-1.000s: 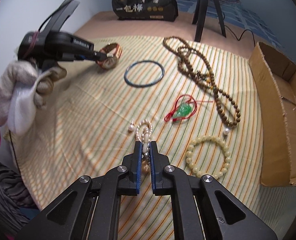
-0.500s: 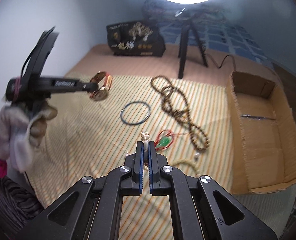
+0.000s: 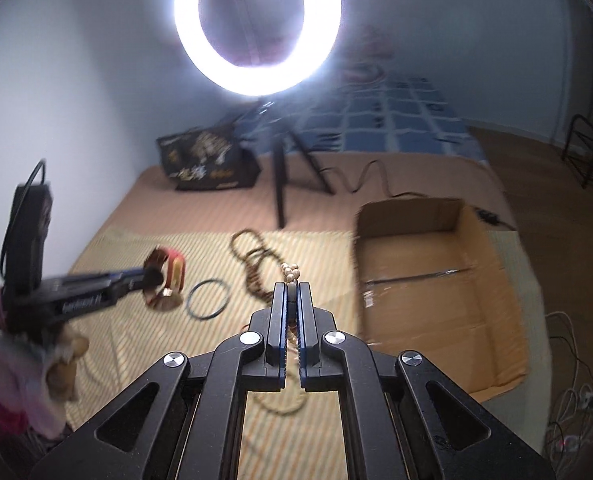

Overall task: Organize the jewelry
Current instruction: 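Lift and carry the watch and pearl necklace over the cardboard box with both grippers, then open the left gripper dropping the watch while the right gripper drops the pearls into the box, then move the left gripper to the blue bangle while the right gripper moves to the wooden bead strand, then close the left gripper on the blue bangle while the right gripper closes on the bead strand, then lift and carry the bangle and bead strand over the cardboard box with both grippers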

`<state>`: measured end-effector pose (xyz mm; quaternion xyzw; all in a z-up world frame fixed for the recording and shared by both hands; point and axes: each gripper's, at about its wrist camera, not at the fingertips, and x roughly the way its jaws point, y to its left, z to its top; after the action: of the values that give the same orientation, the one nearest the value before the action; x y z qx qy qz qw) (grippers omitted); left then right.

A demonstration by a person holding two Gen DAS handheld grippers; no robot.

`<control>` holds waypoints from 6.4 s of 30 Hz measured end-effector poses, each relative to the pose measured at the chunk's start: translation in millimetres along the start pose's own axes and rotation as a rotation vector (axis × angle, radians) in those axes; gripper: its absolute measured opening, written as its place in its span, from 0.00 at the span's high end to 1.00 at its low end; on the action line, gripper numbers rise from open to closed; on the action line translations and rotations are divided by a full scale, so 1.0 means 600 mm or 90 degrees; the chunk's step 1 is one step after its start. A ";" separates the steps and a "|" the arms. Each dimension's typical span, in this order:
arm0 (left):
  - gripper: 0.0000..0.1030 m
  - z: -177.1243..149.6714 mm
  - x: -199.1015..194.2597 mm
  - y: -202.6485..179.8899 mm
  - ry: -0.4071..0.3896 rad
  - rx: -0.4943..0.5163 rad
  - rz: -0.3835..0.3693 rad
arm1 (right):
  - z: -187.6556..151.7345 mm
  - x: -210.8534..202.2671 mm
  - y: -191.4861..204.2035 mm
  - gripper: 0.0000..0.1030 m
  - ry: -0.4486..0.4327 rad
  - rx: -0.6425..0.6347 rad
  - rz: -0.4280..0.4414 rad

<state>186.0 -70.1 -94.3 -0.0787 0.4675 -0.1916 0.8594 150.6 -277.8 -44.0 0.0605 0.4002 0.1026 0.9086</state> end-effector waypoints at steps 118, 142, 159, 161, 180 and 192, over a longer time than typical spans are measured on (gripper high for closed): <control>0.33 -0.026 0.182 0.096 0.151 0.061 0.103 | 0.023 0.328 0.066 0.35 0.291 -0.110 0.034; 0.28 -0.025 0.217 0.095 0.123 0.082 0.141 | 0.020 0.375 0.056 0.35 0.309 -0.120 0.025; 0.29 -0.028 0.181 0.145 0.106 0.054 0.147 | 0.002 0.381 0.107 0.36 0.303 -0.208 0.003; 0.29 -0.028 0.176 0.147 0.105 0.051 0.147 | 0.000 0.380 0.114 0.54 0.299 -0.210 0.007; 0.29 -0.013 0.060 0.118 0.024 0.044 0.117 | 0.035 0.272 0.098 0.94 0.204 -0.134 0.052; 0.29 0.000 -0.022 0.074 -0.042 0.057 0.091 | 0.095 0.150 0.102 0.94 0.102 -0.133 0.066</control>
<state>191.1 -24.3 -98.0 -0.0129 0.4345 -0.1475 0.8884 243.7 -199.1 -58.4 -0.0227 0.4552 0.1949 0.8685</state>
